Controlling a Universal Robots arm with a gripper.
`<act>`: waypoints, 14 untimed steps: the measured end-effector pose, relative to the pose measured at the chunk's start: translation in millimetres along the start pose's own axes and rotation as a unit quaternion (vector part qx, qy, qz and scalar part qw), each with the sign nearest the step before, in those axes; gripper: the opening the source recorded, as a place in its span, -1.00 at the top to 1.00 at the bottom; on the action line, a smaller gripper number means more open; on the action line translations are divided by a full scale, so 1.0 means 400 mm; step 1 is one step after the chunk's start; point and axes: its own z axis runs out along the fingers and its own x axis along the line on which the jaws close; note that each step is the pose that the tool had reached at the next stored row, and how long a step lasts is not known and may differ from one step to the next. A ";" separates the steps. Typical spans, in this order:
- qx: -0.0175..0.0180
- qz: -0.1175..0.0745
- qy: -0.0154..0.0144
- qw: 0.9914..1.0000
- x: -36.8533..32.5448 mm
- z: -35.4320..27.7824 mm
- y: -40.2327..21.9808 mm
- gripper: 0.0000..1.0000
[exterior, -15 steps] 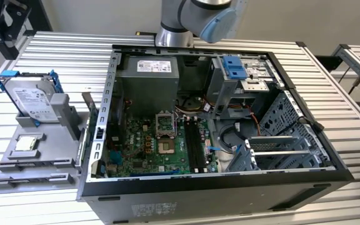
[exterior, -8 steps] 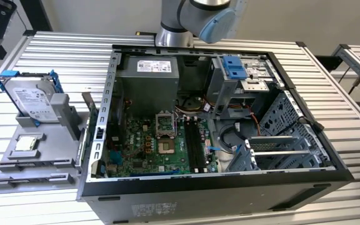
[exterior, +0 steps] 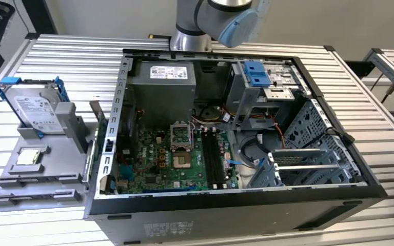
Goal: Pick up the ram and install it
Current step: 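Reach for the ram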
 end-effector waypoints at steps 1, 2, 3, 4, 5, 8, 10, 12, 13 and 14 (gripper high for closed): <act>0.000 0.000 0.000 1.000 0.000 0.000 -0.008 1.00; 0.000 0.000 0.000 1.000 0.000 0.000 -0.016 1.00; 0.000 0.000 0.000 1.000 0.000 0.000 -0.024 1.00; 0.000 0.000 0.000 1.000 0.000 0.001 -0.032 1.00; 0.000 0.000 0.000 1.000 0.000 0.001 -0.040 1.00; 0.000 0.000 0.000 1.000 0.001 0.002 -0.063 1.00; 0.000 0.000 0.000 1.000 0.001 0.003 -0.078 1.00; 0.000 0.000 0.000 1.000 0.002 0.004 -0.093 1.00; 0.000 0.000 0.000 1.000 0.003 0.004 -0.100 1.00; 0.000 0.000 0.000 1.000 0.004 0.005 -0.108 1.00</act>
